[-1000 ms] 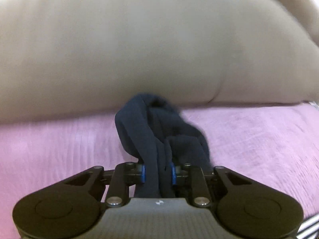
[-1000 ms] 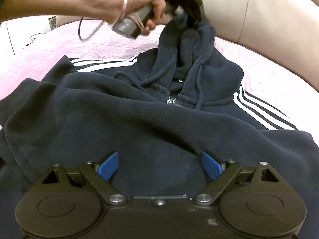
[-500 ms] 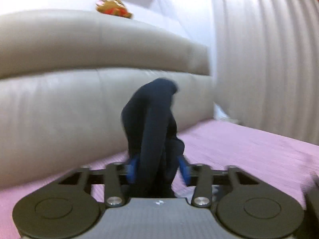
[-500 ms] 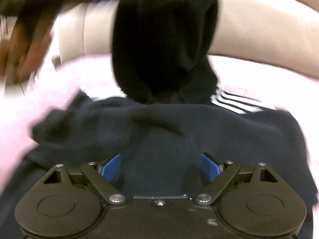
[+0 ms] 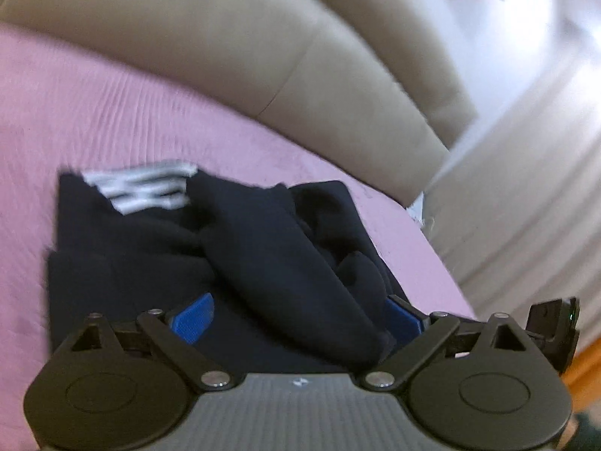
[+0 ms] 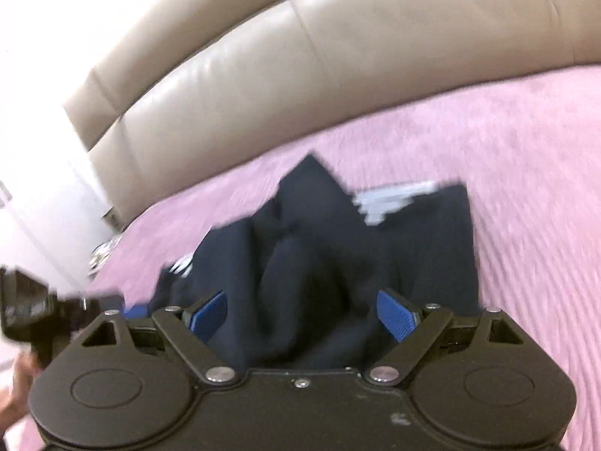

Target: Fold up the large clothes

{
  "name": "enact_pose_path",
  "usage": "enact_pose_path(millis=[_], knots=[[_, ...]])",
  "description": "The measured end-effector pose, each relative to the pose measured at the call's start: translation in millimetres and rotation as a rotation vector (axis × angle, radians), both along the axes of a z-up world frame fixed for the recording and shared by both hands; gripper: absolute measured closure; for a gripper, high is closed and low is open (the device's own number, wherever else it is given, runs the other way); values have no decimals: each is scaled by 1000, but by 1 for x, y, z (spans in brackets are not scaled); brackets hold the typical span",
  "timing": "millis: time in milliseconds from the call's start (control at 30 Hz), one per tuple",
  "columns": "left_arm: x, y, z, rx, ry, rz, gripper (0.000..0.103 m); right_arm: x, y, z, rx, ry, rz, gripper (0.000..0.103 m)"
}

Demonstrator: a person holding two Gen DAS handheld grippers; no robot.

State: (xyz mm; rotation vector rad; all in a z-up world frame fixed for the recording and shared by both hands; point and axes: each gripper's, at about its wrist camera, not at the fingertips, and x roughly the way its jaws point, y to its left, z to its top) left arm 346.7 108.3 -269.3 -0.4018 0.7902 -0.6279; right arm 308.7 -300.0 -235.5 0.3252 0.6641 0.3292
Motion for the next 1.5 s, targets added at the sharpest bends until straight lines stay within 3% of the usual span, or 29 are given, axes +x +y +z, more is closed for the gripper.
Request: enact_pose_path(millis=[100,200,233,267,300,333,400,467,500,567,600,667,733,800,867,900,967,1000,1033,1067,1100,1133,1167,1233,1267,1300,1367,1433,1500], knots=[[16,-31,-19,31,66,28,7,53,14,-8,-128,17,-19,2],[29,-53,-32,57,90,83,9,96,25,-17,-148,65,6,6],[35,-56,-35,66,85,114,18,102,26,-20,-115,88,29,25],[40,-59,-37,59,67,135,65,105,27,-21,-85,117,16,91],[43,-61,-36,76,67,144,96,102,27,-14,-67,126,-53,96],[46,-59,-32,73,59,159,98,91,20,-3,9,101,-111,96],[34,-42,-8,-15,-5,200,98,61,-10,12,286,39,-137,97],[23,-16,21,-16,-87,258,98,43,-28,4,381,98,-175,97],[21,-2,26,-9,-90,299,98,40,-32,-5,358,154,-179,97],[23,25,20,22,-31,331,98,43,-24,-31,206,275,-124,94],[25,31,12,56,2,332,97,47,-17,-45,124,352,-66,87],[30,34,-10,145,93,294,93,57,-12,-58,70,442,3,79],[30,34,-24,173,156,236,80,63,-15,-49,104,397,26,55],[30,34,-23,137,138,181,39,72,-14,-29,90,271,0,6],[32,30,-14,147,58,187,6,90,1,-18,26,182,16,1],[36,27,-9,163,7,207,2,105,12,-17,-13,172,54,1],[54,17,-8,196,-11,212,2,135,28,-27,-99,197,78,1],[70,10,-9,199,22,193,5,147,36,-35,-126,236,71,0],[87,4,-17,201,74,166,8,157,38,-43,-116,279,71,8],[99,0,-26,205,112,153,20,161,36,-47,-40,277,86,76],[108,-4,-34,211,136,138,70,157,33,-44,43,240,80,93],[114,-8,-39,204,132,108,83,149,27,-41,34,183,61,94],[112,-9,-36,209,81,111,85,145,25,-37,-18,116,53,96],[98,-7,-18,191,-51,150,85,150,14,-51,9,181,40,95],[101,0,-21,150,-37,189,87,152,8,-59,30,237,40,90],[106,5,-26,144,6,239,92,150,3,-62,27,257,36,67],[112,14,-32,214,51,299,88,138,-10,-57,-4,236,1,20],[109,26,-29,198,79,281,73,127,-21,-50,25,244,3,18],[90,34,-13,150,67,237,39,108,-32,-47,110,316,42,19]])
